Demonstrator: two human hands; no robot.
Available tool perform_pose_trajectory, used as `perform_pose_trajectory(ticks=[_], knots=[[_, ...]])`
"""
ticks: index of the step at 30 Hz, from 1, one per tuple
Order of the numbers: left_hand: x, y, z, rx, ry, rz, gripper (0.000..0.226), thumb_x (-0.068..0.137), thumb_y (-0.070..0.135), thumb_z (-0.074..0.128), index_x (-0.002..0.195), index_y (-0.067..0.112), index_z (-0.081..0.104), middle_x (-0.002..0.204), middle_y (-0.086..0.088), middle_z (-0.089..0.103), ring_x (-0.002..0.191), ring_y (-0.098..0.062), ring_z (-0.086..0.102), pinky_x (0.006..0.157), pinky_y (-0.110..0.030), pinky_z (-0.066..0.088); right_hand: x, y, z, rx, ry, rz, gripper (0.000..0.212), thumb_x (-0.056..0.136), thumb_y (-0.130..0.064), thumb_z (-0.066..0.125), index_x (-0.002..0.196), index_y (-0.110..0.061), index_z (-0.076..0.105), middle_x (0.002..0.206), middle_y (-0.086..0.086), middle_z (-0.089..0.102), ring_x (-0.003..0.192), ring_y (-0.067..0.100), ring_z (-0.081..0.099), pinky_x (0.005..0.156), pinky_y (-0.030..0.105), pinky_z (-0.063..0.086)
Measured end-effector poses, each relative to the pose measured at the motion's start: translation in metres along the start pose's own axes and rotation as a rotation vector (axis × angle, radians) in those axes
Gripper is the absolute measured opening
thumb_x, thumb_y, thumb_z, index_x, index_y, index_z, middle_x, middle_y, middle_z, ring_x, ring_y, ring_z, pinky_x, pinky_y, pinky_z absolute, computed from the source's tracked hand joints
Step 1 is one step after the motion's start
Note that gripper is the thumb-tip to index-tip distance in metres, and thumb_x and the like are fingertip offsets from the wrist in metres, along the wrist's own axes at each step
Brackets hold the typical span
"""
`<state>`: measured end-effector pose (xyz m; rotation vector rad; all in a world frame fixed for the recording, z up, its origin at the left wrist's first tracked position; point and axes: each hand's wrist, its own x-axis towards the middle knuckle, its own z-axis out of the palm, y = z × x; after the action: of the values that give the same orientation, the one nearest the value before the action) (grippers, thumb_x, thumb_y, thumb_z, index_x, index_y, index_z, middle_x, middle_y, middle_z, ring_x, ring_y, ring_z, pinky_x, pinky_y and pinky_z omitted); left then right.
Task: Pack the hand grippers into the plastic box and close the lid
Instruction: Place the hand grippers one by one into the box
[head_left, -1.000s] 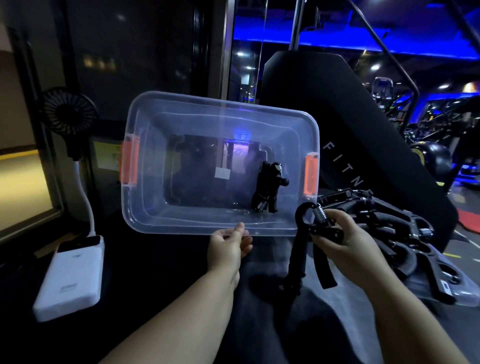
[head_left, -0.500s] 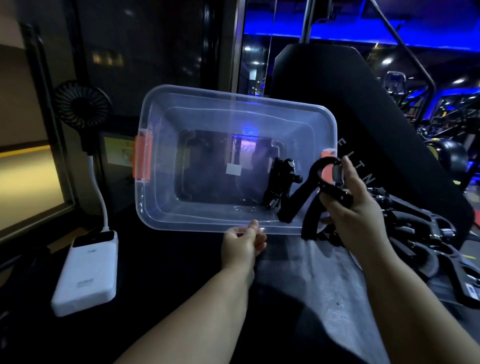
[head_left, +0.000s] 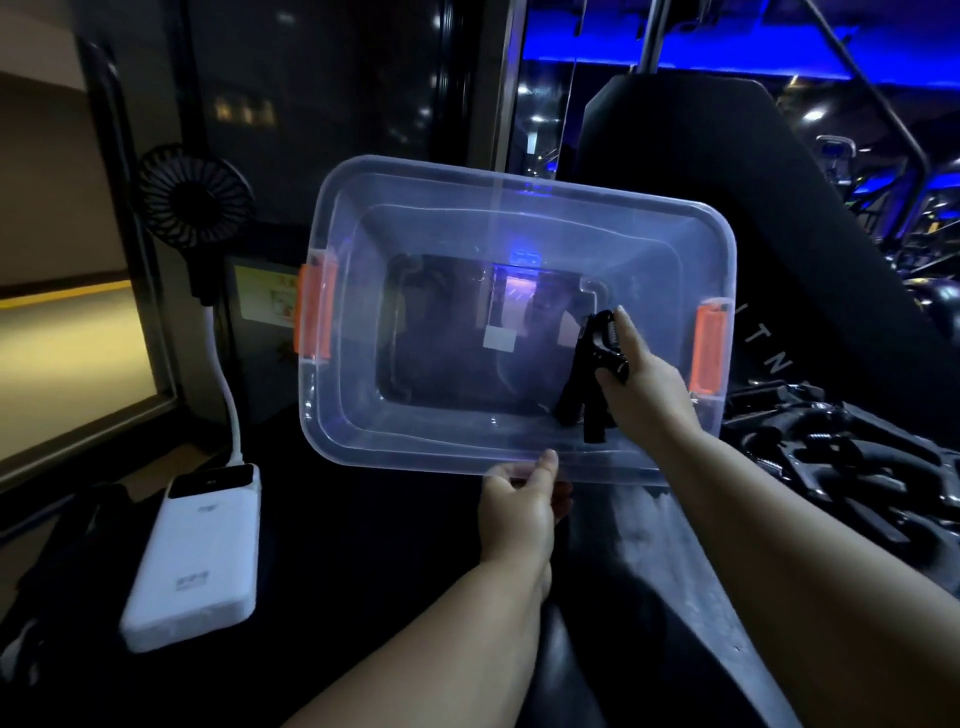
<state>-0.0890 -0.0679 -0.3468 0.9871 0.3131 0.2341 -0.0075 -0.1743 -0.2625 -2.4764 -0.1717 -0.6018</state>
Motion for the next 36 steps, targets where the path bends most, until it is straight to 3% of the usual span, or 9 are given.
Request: perform_pose_trajectory(ticks=[3,6,13,19,24,30,34,36], knots=[[0.001,-0.002,0.0,0.03,0.017,0.004,0.02,0.088,0.023,0.067,0.086,0.01,0.052,0.079,-0.01,0.064,0.073,-0.022,0.062,0.072,-0.037,0.056,0.01,0.0,0.011,-0.002,-0.034,0.008,0.07,0.092,-0.02,0.049,0.148,-0.049,0.016,0.117,0.014,0.063,0.089,0.032,0.06,0.073,0.032,0.045],[0.002,-0.003,0.0,0.057,0.025,0.011,0.022,0.086,0.026,0.068,0.087,0.011,0.053,0.084,-0.012,0.067,0.08,-0.027,0.064,0.081,-0.044,0.055,0.024,0.001,0.02,-0.106,-0.069,-0.006,0.069,0.094,-0.024,0.048,0.148,-0.048,0.013,0.124,0.011,0.061,0.1,0.034,0.059,0.077,0.034,0.045],[-0.002,0.0,0.0,0.043,0.002,-0.006,0.021,0.089,0.025,0.065,0.092,0.009,0.053,0.084,-0.007,0.07,0.075,-0.016,0.065,0.069,-0.029,0.055,0.046,-0.001,0.03,-0.254,-0.112,0.0,0.07,0.096,-0.024,0.047,0.152,-0.035,0.007,0.131,0.015,0.056,0.112,0.037,0.054,0.08,0.036,0.039],[0.0,0.001,0.001,0.072,0.021,-0.009,0.022,0.088,0.028,0.066,0.09,0.01,0.053,0.084,-0.007,0.071,0.078,-0.02,0.065,0.074,-0.035,0.055,0.066,0.0,0.032,-0.37,-0.117,-0.001,0.069,0.095,-0.029,0.05,0.152,-0.03,0.012,0.13,0.017,0.055,0.114,0.038,0.055,0.078,0.037,0.043],[0.002,-0.002,0.001,0.083,0.04,-0.022,0.023,0.087,0.028,0.068,0.088,0.01,0.054,0.087,-0.013,0.07,0.076,-0.021,0.064,0.075,-0.038,0.054,0.073,0.001,0.032,-0.486,-0.084,-0.02,0.059,0.092,-0.032,0.054,0.144,-0.031,0.028,0.119,0.016,0.057,0.104,0.037,0.059,0.071,0.037,0.043],[0.001,-0.001,0.001,0.1,0.045,-0.012,0.023,0.087,0.028,0.067,0.089,0.01,0.054,0.087,-0.013,0.071,0.076,-0.022,0.064,0.076,-0.039,0.055,0.072,-0.002,0.029,-0.566,0.028,-0.034,0.033,0.088,-0.035,0.055,0.116,-0.015,0.055,0.111,0.012,0.062,0.099,0.035,0.062,0.073,0.036,0.044],[-0.002,0.002,0.001,0.076,0.041,-0.008,0.022,0.088,0.026,0.066,0.09,0.008,0.054,0.084,-0.01,0.07,0.075,-0.019,0.064,0.074,-0.035,0.054,0.069,-0.001,0.022,-0.627,0.113,-0.099,0.039,0.082,-0.041,0.063,0.11,-0.015,0.054,0.104,0.012,0.065,0.099,0.035,0.061,0.073,0.035,0.044],[-0.002,0.002,0.002,0.064,0.037,-0.009,0.021,0.088,0.025,0.066,0.09,0.007,0.054,0.083,-0.009,0.071,0.076,-0.019,0.065,0.076,-0.036,0.055,0.071,0.004,0.023,-0.71,0.166,-0.232,0.045,0.076,-0.041,0.069,0.112,-0.017,0.055,0.105,0.011,0.062,0.101,0.034,0.056,0.077,0.037,0.043]])
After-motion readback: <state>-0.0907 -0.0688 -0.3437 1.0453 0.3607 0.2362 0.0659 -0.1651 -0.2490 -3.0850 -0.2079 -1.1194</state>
